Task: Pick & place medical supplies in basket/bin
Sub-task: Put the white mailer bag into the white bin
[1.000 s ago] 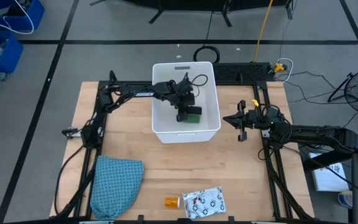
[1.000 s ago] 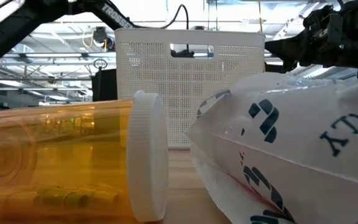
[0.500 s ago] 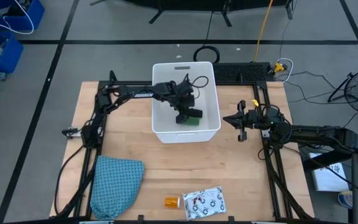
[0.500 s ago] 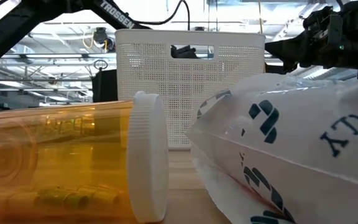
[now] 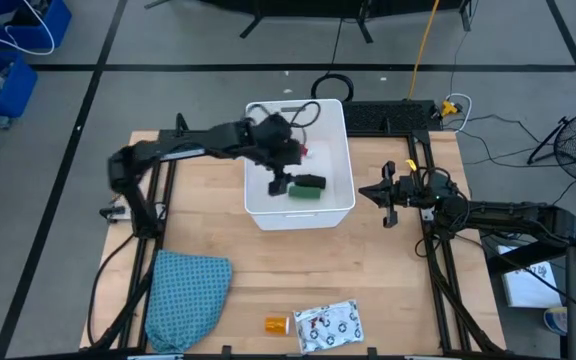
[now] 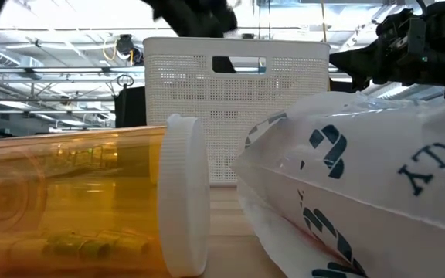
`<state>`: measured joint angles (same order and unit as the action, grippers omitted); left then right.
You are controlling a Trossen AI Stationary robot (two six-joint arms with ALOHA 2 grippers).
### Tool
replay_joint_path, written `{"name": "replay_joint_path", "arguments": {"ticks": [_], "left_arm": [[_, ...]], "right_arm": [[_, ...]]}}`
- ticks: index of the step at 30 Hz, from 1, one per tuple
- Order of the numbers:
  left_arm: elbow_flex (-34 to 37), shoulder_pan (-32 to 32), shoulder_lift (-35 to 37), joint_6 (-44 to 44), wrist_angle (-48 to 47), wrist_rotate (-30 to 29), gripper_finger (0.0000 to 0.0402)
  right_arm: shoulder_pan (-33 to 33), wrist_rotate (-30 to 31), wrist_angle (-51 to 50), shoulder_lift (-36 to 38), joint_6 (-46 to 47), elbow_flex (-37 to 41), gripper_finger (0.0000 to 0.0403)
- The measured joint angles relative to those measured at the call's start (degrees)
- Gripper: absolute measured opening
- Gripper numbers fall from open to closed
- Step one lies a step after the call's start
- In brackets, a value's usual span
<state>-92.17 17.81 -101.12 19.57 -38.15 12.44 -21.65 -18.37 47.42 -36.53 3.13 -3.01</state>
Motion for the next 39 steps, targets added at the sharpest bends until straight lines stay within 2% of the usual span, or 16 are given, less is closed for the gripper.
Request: {"name": "replay_joint_path", "arguments": {"ticks": [4,8,12,17,22,27,30,33,37,39], "left_arm": [[3.83,-3.53,9.21,0.06,0.47,-2.25,0.0201],[11.87,-6.98,19.4,-0.3,1.13,-9.75,0.0148],[26.64,-9.73,30.68,-2.96,7.76,-12.29,0.0085],[49.26,-12.56,43.38,-6.48,27.28,-10.51,0.0012],[64.74,-13.39,51.26,-10.58,47.13,-7.3,0.0011],[73.41,-13.49,54.39,-9.08,61.6,-0.79,0.0003],[74.61,-13.58,55.31,-7.85,60.7,1.2,0.0011],[74.48,-13.51,55.43,-9.25,59.97,1.83,0.0021],[74.48,-14.32,55.38,-7.77,61.53,7.48,0.0023],[74.46,-14.6,55.39,-7.22,63.62,5.74,0.0023]], "right_arm": [[0.02,-0.02,-0.09,-0.01,0.71,0.01,0.0],[0.0,-0.04,-0.12,-0.01,0.74,0.0,0.0],[0.01,-0.02,-0.56,0.0,0.73,0.0,0.0],[0.02,0.07,-1.43,-0.03,0.53,0.0,0.0],[0.0,0.11,-3.38,-0.02,0.9,0.0,0.0],[0.01,0.14,-4.36,-0.02,-0.29,0.0,0.0],[0.0,0.67,-1.53,-0.02,-0.71,0.0,0.0],[0.0,1.79,3.93,-0.02,3.88,0.01,0.0],[0.0,1.06,8.66,0.0,6.46,0.02,0.0],[0.02,0.28,9.27,0.0,5.53,0.02,0.0]]}}
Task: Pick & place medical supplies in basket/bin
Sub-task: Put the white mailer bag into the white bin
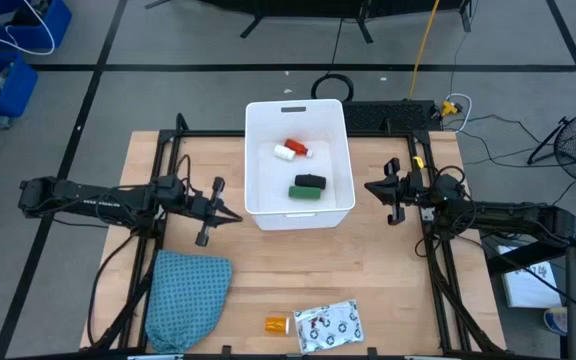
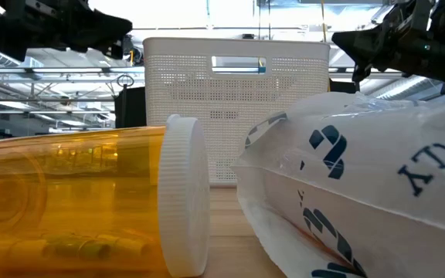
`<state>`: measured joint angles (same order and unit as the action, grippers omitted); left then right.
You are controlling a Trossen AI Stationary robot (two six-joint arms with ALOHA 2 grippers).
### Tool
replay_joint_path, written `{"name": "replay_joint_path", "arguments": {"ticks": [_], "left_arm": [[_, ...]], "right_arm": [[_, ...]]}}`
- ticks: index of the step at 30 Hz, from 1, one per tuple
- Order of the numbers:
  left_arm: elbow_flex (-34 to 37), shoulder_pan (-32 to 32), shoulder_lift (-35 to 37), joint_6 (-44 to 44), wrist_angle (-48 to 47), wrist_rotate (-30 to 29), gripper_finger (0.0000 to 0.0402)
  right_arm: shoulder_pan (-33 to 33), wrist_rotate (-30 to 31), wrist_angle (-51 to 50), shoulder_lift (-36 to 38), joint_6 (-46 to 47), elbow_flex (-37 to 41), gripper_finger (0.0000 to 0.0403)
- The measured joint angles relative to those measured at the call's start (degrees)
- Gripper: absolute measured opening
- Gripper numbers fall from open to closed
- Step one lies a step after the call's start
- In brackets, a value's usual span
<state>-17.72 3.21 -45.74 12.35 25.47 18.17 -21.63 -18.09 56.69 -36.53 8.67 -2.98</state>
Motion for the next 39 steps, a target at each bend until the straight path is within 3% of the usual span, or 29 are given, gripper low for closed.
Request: {"name": "replay_joint_path", "arguments": {"ticks": [3,7,11,15,19,21,25,31,39], "left_arm": [[-0.07,-0.03,0.02,-4.11,1.26,-5.23,0.0023],[-0.07,-0.75,0.0,-6.1,-0.1,-6.27,0.0024],[-0.07,-1.89,0.0,-10.17,0.05,-9.43,0.0024],[-0.07,-3.8,0.0,-14.0,0.17,-7.25,0.0024],[-0.09,-6.46,0.0,-13.76,0.96,-9.41,0.0024],[-0.13,-7.31,0.0,-13.71,2.34,-11.07,0.0024],[-0.14,-7.84,0.0,-12.59,4.46,-12.03,0.0024],[-0.17,-7.84,0.0,-10.84,4.41,-12.28,0.0024],[-0.17,-7.77,0.0,-7.34,4.79,-12.78,0.0024]], "right_arm": [[0.0,-0.02,0.91,-0.02,0.03,0.0,0.0],[-0.01,1.55,7.1,0.02,5.31,-0.74,0.0],[0.7,1.98,5.68,-0.1,7.07,-4.86,0.0],[4.34,0.96,-4.43,-0.07,6.61,-11.43,0.0],[13.04,-1.39,-21.18,-1.06,2.91,-21.26,0.0],[18.8,2.27,-29.82,-2.23,-0.01,-26.8,0.0],[33.58,16.43,-44.2,-7.0,-7.29,-36.34,0.001],[51.35,40.13,-52.19,-16.45,-12.1,-43.09,0.0081],[64.24,46.43,-47.62,-27.41,-2.99,-44.54,0.0187]]}}
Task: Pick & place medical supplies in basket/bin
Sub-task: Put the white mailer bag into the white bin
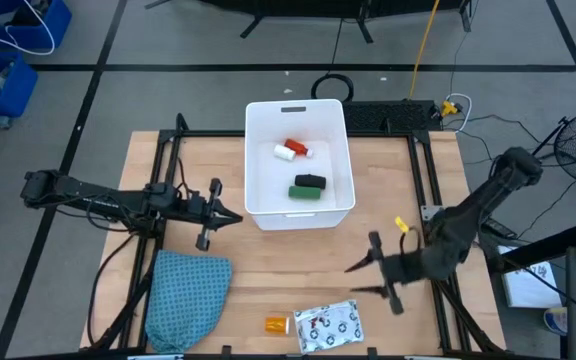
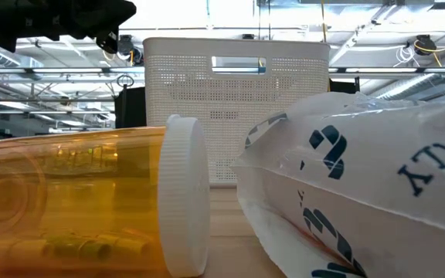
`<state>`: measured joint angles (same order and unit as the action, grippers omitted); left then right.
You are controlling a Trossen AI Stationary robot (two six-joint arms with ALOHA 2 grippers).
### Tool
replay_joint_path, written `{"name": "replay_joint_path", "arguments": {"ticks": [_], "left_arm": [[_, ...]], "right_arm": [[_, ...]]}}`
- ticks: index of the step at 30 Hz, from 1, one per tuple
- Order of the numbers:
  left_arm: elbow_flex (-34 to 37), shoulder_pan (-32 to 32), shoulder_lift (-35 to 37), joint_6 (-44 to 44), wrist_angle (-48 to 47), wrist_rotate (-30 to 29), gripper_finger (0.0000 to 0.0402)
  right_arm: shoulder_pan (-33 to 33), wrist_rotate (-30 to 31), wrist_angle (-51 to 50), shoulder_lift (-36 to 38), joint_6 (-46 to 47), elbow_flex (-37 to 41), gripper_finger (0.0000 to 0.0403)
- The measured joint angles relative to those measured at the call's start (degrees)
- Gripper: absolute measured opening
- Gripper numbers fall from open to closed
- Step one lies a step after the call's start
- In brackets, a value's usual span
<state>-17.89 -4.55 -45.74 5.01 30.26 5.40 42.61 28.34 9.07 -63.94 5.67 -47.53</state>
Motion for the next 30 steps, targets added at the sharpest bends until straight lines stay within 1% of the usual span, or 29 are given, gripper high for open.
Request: {"name": "replay_joint_path", "arguments": {"ticks": [4,7,12,16,20,24,30], "left_arm": [[0.0,0.02,0.01,0.66,0.01,-0.95,0.0024],[0.0,0.02,0.0,0.97,0.0,-1.02,0.0024],[0.0,0.02,0.0,1.32,0.02,-1.02,0.0024],[0.0,0.02,0.02,1.3,0.02,-1.02,0.0024],[0.0,0.02,0.0,1.14,0.02,-1.02,0.0024],[0.0,0.02,0.0,0.68,0.01,-1.02,0.0024],[0.0,0.02,0.0,0.68,-0.1,-1.02,0.0024]], "right_arm": [[3.45,4.39,0.24,-6.54,8.02,0.0,0.022],[5.55,6.25,0.63,-11.16,12.21,0.0,0.0231],[6.8,6.18,1.48,-18.56,17.21,0.0,0.0229],[6.27,5.93,6.12,-25.02,22.03,0.0,0.0227],[5.97,5.96,6.87,-30.81,21.88,-2.1,0.0228],[5.48,4.72,4.71,-33.51,21.47,-4.34,0.0227],[5.05,4.04,2.02,-34.03,22.49,-5.07,0.0227]]}}
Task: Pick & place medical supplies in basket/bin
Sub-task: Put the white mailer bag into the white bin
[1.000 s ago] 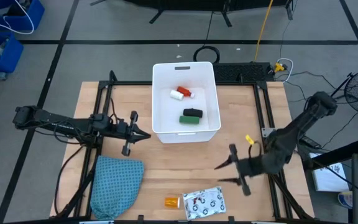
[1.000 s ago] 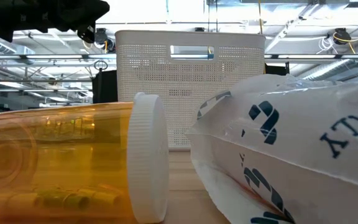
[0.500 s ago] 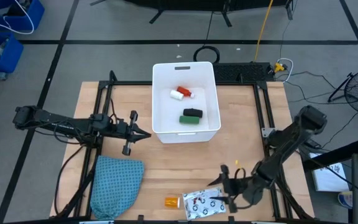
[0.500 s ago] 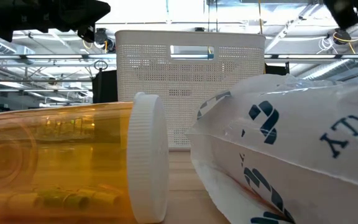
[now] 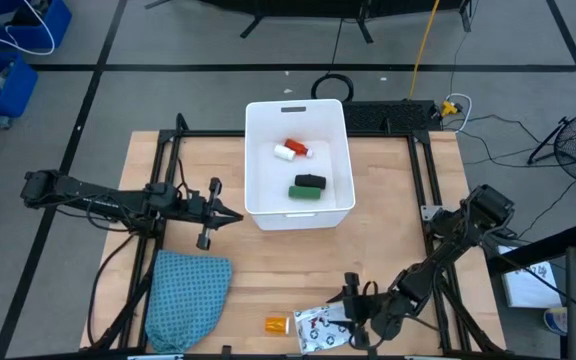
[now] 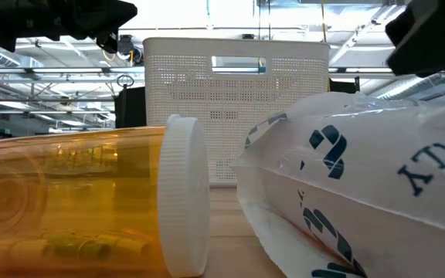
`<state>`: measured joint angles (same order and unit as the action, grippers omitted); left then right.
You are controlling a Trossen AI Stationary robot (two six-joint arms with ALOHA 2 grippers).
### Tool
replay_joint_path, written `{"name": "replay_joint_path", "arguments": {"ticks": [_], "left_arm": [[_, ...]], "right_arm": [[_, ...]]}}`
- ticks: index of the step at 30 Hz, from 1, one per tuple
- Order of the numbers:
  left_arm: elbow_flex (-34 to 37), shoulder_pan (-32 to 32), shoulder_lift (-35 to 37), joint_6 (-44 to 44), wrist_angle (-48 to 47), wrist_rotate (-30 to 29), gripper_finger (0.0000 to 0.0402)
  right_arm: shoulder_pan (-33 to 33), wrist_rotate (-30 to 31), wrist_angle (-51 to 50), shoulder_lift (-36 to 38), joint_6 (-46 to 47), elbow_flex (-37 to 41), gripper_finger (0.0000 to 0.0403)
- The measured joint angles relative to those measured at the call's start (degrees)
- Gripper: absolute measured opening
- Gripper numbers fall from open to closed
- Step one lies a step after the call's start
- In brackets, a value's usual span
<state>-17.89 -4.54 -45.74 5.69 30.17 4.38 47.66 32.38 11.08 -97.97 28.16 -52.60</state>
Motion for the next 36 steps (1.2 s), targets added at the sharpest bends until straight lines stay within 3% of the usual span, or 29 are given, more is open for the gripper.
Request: {"name": "replay_joint_path", "arguments": {"ticks": [19,23,30,36], "left_arm": [[0.0,-0.02,0.0,0.7,-0.43,0.02,0.0024],[0.0,-0.01,0.01,0.97,-0.43,0.02,0.0024],[0.0,-0.02,0.02,1.51,-0.43,0.0,0.0024],[0.0,-0.02,0.0,1.53,-0.43,0.0,0.0024]], "right_arm": [[-2.24,-1.23,-6.71,-4.28,4.29,-0.09,0.0217],[-2.99,-2.34,-7.1,-4.24,5.71,0.15,0.0171],[-3.76,-1.02,-7.71,-3.54,3.56,0.32,0.0019],[-3.83,-2.71,-9.02,4.84,-4.24,0.58,0.0003]]}}
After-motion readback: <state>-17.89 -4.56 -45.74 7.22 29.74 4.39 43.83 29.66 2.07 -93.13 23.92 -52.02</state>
